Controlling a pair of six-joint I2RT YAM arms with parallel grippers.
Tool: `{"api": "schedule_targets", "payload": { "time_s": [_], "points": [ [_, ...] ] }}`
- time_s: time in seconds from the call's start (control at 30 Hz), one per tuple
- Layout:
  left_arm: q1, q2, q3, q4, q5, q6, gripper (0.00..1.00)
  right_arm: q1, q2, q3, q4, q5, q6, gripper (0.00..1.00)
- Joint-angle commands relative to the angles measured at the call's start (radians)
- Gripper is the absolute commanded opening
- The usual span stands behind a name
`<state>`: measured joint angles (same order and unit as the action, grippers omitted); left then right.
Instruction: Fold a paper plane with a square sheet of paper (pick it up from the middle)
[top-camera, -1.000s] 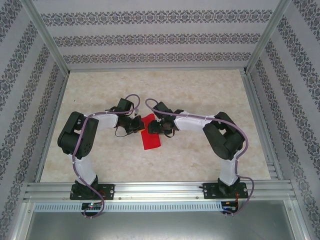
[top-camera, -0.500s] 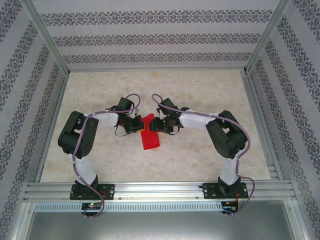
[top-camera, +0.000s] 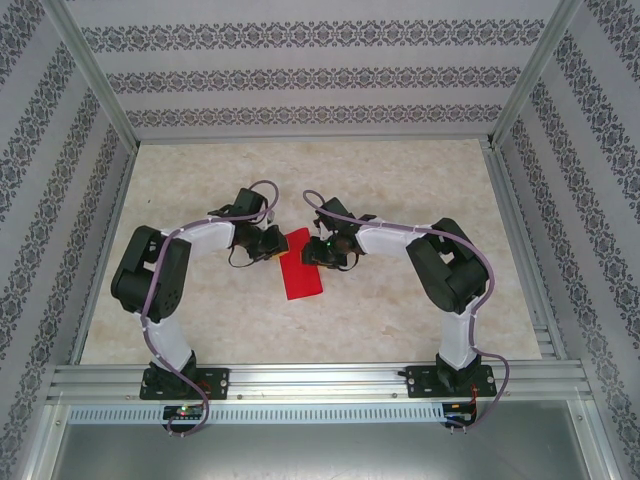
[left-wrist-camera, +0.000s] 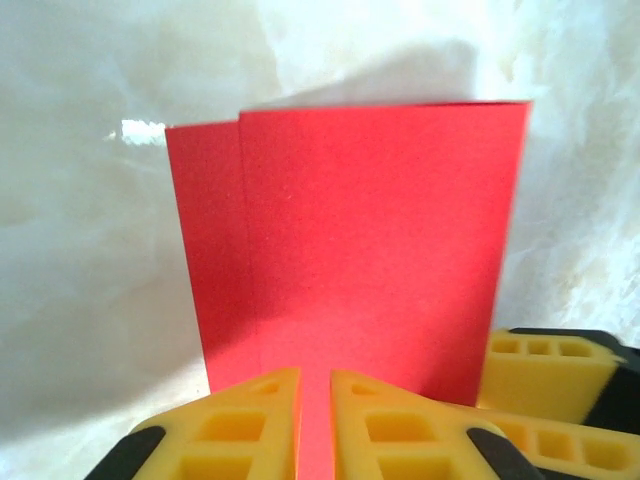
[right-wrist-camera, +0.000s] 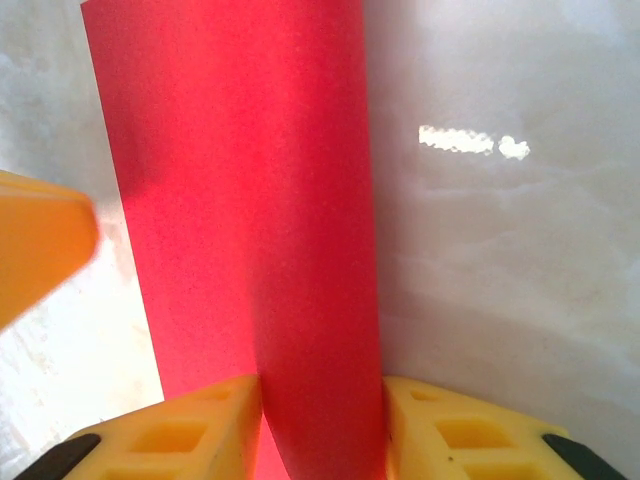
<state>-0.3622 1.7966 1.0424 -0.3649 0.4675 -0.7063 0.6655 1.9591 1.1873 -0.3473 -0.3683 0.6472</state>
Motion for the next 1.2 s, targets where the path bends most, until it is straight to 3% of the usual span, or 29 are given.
{"api": "schedule_targets", "payload": {
  "time_s": [0.0,0.43,1.17],
  "points": [
    [0.007,-0.063,-0.015,0.014,-0.063,-0.049,0.17,0.011,0.053,0.012,-0.038,0.068,-0.027,0.37],
    [0.082,-0.108,-0.09,0.032,-0.08,-0.059,0.16,0.069,0.155,0.119,-0.19,0.216,-0.046,0.41],
    [0.089,-0.077,-0.073,0.012,-0.065,-0.026,0.14,0.098,0.218,0.169,-0.247,0.247,-0.09,0.46]
  ]
}}
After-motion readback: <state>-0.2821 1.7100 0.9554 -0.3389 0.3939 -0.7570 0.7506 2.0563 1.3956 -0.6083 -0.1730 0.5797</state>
